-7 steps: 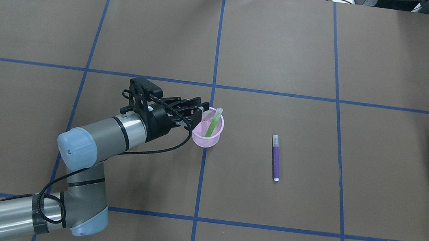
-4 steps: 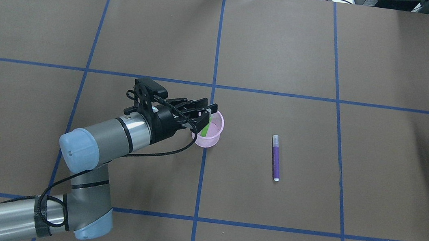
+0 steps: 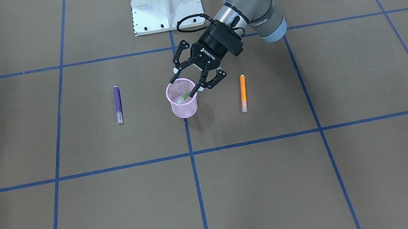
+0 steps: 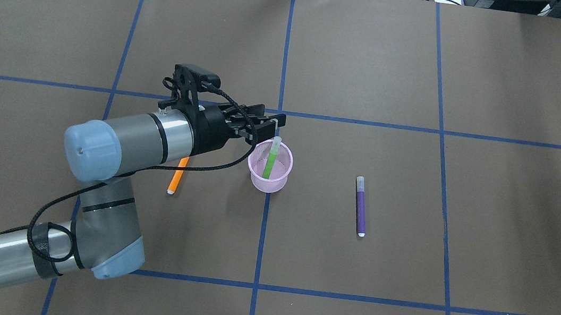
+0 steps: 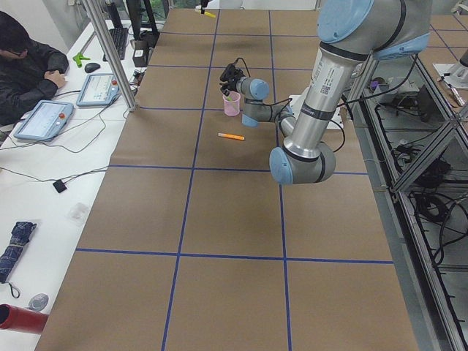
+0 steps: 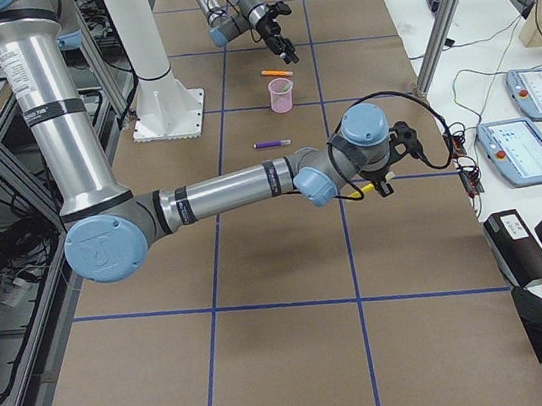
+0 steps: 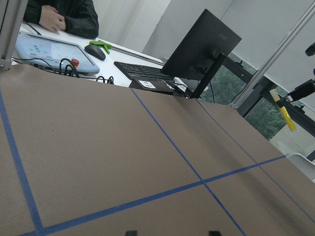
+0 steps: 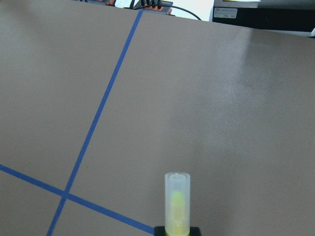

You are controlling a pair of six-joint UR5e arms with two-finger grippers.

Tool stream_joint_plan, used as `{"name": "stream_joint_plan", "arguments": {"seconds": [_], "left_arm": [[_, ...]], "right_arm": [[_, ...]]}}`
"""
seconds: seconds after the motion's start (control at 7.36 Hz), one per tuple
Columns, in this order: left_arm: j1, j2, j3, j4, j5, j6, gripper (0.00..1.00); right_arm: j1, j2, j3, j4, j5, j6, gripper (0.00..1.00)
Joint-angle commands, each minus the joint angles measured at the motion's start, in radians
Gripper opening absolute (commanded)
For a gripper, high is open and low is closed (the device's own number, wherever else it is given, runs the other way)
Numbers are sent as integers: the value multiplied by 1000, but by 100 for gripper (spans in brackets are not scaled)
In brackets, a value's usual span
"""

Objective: Collect pens into pen holder
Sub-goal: 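Lower the green highlighter into the cup and open the left gripper, then move the left gripper to the orange highlighter while the right gripper lifts the yellow highlighter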

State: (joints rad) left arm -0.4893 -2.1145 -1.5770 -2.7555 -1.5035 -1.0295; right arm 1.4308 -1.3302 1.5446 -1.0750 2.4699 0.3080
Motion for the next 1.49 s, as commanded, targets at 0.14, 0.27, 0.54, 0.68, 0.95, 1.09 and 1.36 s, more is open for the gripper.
{"name": "stream_joint_plan", "arguments": {"seconds": [0.14,0.27,0.54,0.68,0.95,1.09,1.36], "left_arm": [[-121,8,-223,568,-275,-53,70],[-132,8,-276,723,-320,-53,70],[-140,5,-305,923,-368,-38,70],[-141,5,-304,982,-385,-26,70],[-138,5,-290,1086,-386,53,71],[-137,8,-266,1097,-386,87,70],[-132,7,-177,1088,-395,89,70]], "right_arm": [[-24,48,95,1,-9,28,0],[-56,57,126,47,-35,102,0],[-165,46,123,319,-185,398,0],[-227,43,126,419,-257,513,0],[-338,40,129,515,-357,603,0],[-395,40,129,558,-417,603,0],[-508,40,129,630,-540,603,0]]}}
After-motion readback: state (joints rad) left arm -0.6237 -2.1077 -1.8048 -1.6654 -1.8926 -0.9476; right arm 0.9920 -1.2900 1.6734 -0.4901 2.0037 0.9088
